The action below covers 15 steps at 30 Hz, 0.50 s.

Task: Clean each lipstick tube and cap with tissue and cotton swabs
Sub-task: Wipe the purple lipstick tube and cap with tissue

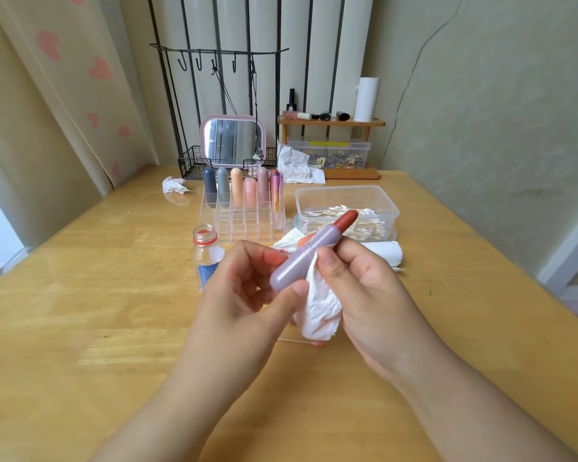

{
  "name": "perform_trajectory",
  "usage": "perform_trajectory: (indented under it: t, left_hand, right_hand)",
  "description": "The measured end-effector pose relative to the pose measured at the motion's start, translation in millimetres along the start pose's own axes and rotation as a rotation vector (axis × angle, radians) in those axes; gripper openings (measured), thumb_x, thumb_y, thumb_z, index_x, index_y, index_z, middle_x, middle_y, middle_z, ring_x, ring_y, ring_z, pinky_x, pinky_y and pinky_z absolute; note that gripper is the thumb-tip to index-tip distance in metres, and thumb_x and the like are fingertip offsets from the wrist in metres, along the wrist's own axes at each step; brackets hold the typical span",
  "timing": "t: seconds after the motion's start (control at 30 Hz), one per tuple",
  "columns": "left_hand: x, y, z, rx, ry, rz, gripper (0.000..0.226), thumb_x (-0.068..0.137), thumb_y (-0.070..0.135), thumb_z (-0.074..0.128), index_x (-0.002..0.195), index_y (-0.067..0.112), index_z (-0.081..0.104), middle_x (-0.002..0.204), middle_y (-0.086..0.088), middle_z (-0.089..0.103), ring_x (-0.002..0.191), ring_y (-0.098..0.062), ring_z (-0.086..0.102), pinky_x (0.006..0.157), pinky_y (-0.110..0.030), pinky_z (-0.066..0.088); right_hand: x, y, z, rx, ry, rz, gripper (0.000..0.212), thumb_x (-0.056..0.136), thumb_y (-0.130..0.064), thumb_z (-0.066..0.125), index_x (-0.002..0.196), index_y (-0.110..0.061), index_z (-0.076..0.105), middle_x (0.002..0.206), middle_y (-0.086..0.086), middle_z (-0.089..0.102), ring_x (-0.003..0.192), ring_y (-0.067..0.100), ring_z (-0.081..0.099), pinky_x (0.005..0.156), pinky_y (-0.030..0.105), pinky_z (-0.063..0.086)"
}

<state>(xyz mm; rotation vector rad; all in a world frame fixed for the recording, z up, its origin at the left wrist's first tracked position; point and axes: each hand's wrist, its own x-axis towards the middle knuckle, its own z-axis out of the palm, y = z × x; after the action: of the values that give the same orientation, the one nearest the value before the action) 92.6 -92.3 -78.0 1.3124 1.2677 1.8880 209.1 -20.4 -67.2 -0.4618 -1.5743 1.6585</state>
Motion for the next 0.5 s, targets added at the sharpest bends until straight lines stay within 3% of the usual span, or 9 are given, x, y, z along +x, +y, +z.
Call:
perform_trajectory:
  t: [0.13, 0.27, 0.4, 0.5]
  left_hand:
    - [-1, 1, 2, -0.007, -0.074, -0.050, 0.023, 0.081, 0.030, 0.055, 0.088, 0.008, 0.057, 0.064, 0.001, 0.062, 0.058, -0.013, 0.055, 0.062, -0.024, 0.047]
    - [1, 2, 1, 0.041, -0.041, 0.041, 0.013, 0.077, 0.017, 0.065, 0.081, 0.011, 0.054, 0.065, 0.003, 0.063, 0.058, -0.005, 0.056, 0.057, -0.013, 0.044]
    - [0, -2, -4, 0.181, 0.024, 0.091, 0.018, 0.067, 0.030, 0.072, 0.077, 0.029, 0.056, 0.078, 0.005, 0.065, 0.067, -0.008, 0.059, 0.065, -0.016, 0.048]
    - [0, 0, 0, 0.089, 0.020, 0.038, 0.020, 0.071, 0.023, 0.072, 0.083, 0.018, 0.057, 0.072, 0.004, 0.065, 0.064, -0.007, 0.059, 0.060, -0.015, 0.047]
  right_hand:
    - [-1, -4, 1, 0.033, -0.025, -0.019, 0.027, 0.093, -0.029, 0.052, 0.097, -0.003, 0.055, 0.074, 0.018, 0.064, 0.058, 0.026, 0.061, 0.052, 0.029, 0.049]
    - [1, 3, -1, 0.010, -0.016, -0.007, 0.027, 0.091, -0.033, 0.055, 0.100, -0.008, 0.059, 0.083, 0.008, 0.071, 0.074, 0.021, 0.068, 0.070, 0.038, 0.055]
    - [3, 8, -2, -0.026, -0.004, 0.010, 0.032, 0.085, -0.033, 0.050, 0.105, -0.011, 0.062, 0.096, 0.006, 0.072, 0.093, 0.019, 0.068, 0.081, 0.035, 0.054]
    - [2, 5, -2, -0.034, 0.004, 0.000, 0.027, 0.087, -0.034, 0.052, 0.100, -0.012, 0.062, 0.088, 0.008, 0.071, 0.084, 0.022, 0.067, 0.081, 0.043, 0.054]
